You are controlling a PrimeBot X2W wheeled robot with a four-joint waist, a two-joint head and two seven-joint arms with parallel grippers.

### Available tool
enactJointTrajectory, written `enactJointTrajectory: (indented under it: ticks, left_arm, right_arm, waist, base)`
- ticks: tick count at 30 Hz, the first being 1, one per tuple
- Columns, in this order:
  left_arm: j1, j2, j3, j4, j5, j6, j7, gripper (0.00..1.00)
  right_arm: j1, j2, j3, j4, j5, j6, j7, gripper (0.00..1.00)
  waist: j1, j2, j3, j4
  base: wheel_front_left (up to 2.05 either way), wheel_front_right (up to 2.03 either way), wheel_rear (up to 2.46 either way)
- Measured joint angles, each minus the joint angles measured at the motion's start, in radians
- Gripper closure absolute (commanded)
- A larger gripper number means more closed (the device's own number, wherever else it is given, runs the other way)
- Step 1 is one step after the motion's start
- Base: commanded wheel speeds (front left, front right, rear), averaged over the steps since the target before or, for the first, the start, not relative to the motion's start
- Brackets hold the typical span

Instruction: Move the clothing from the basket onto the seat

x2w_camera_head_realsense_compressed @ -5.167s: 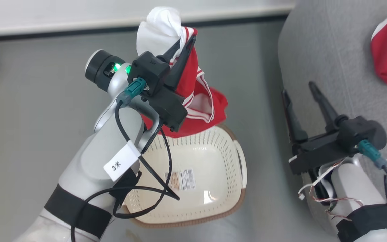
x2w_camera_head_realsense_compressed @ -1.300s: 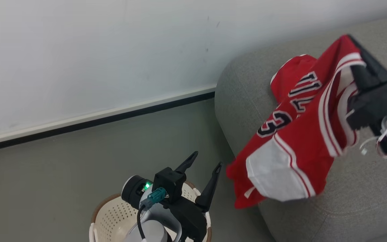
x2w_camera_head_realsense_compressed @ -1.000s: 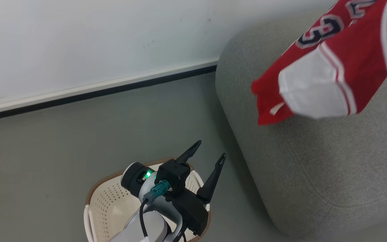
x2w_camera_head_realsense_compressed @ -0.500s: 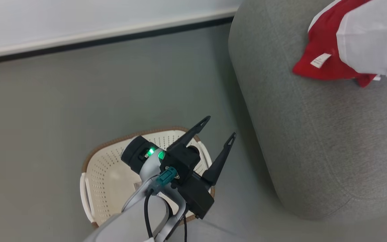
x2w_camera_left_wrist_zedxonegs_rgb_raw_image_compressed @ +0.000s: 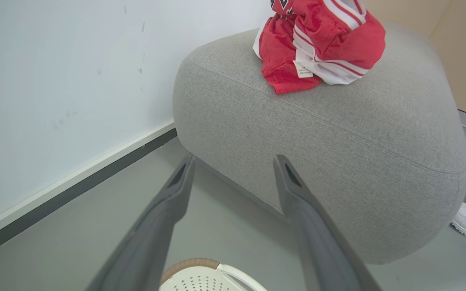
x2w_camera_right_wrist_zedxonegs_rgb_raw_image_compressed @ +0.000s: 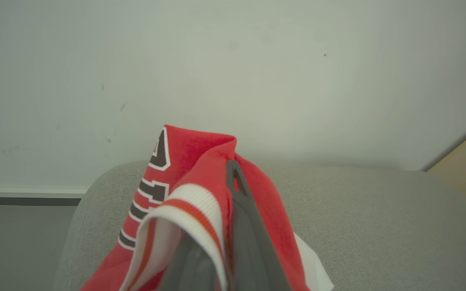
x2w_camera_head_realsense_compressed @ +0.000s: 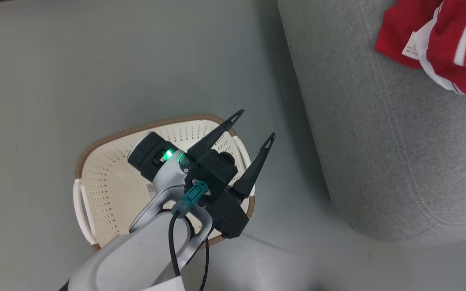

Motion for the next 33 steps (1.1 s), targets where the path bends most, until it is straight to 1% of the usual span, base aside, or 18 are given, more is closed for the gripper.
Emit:
enactJointTrajectory:
  ticks: [2, 3, 4, 8, 9, 10, 15, 21, 23, 26, 29, 33]
  left_arm:
    - [-0.011, 0.002, 0.000, 0.001, 0.003, 0.000, 0.004, 0.00]
    - [-0.013, 0.004, 0.000, 0.001, 0.003, 0.000, 0.004, 0.00]
    - [-0.013, 0.009, 0.000, 0.001, 0.006, 0.000, 0.004, 0.00]
    - [-0.013, 0.022, 0.003, 0.003, 0.009, 0.000, 0.005, 0.00]
    - [-0.013, 0.024, 0.004, 0.005, 0.009, 0.000, 0.005, 0.00]
    - [-0.013, 0.024, 0.003, 0.005, 0.009, 0.000, 0.007, 0.00]
    - [-0.013, 0.026, 0.003, 0.008, 0.012, 0.000, 0.008, 0.00]
    - [-0.008, 0.040, 0.013, 0.035, 0.012, 0.000, 0.007, 0.00]
    - [0.000, 0.040, 0.016, 0.046, 0.009, 0.000, -0.001, 0.00]
    - [0.016, 0.035, 0.021, 0.069, 0.000, 0.000, -0.017, 0.00]
    - [0.027, 0.019, 0.033, 0.087, -0.009, 0.000, -0.034, 0.00]
    - [0.043, 0.000, 0.047, 0.104, -0.036, 0.000, -0.066, 0.00]
  right_arm:
    - [0.003, 0.011, 0.015, 0.024, -0.002, 0.009, -0.013, 1.00]
    - [0.005, 0.016, 0.019, 0.036, -0.003, 0.010, -0.019, 0.98]
    - [0.007, 0.022, 0.024, 0.047, -0.004, 0.014, -0.026, 0.74]
    - [0.023, 0.044, 0.033, 0.073, -0.004, 0.021, -0.044, 0.33]
    - [0.028, 0.050, 0.035, 0.084, -0.004, 0.026, -0.052, 0.14]
    - [0.033, 0.053, 0.037, 0.092, -0.004, 0.027, -0.060, 0.00]
    - [0.044, 0.066, 0.040, 0.124, -0.004, 0.035, -0.106, 0.00]
    - [0.062, 0.114, 0.050, 0.130, -0.003, 0.053, -0.155, 0.00]
    - [0.078, 0.126, 0.054, 0.131, -0.002, 0.055, -0.165, 0.00]
    - [0.118, 0.140, 0.063, 0.131, -0.002, 0.062, -0.174, 0.00]
    - [0.165, 0.149, 0.066, 0.131, 0.003, 0.070, -0.176, 0.00]
    - [0.206, 0.147, 0.075, 0.116, 0.002, 0.071, -0.184, 0.00]
  waist:
    - [0.0000, 0.0000, 0.021, -0.007]
    - [0.0001, 0.0000, 0.031, -0.010]
    - [0.0001, 0.0000, 0.038, -0.014]
    - [0.0000, -0.0001, 0.052, -0.031]
    - [0.0000, -0.0001, 0.055, -0.037]
    - [-0.0001, -0.0001, 0.058, -0.043]
    - [-0.0001, -0.0001, 0.060, -0.068]
    - [-0.0001, -0.0002, 0.042, -0.092]
    - [-0.0001, -0.0001, 0.030, -0.100]
    - [-0.0002, -0.0001, 0.006, -0.111]
    - [-0.0001, -0.0002, -0.023, -0.120]
    - [-0.0002, -0.0003, -0.069, -0.128]
  base:
    - [0.00, 0.00, 0.00]
    - [0.00, 0.00, 0.00]
    - [0.00, 0.00, 0.00]
    - [0.00, 0.00, 0.00]
    - [0.00, 0.00, 0.00]
    - [0.00, 0.00, 0.00]
    - [0.00, 0.00, 0.00]
    - [0.00, 0.00, 0.00]
    - [0.00, 0.00, 0.00]
    - [0.00, 0.00, 0.00]
    - [0.00, 0.00, 0.00]
    - [0.00, 0.00, 0.00]
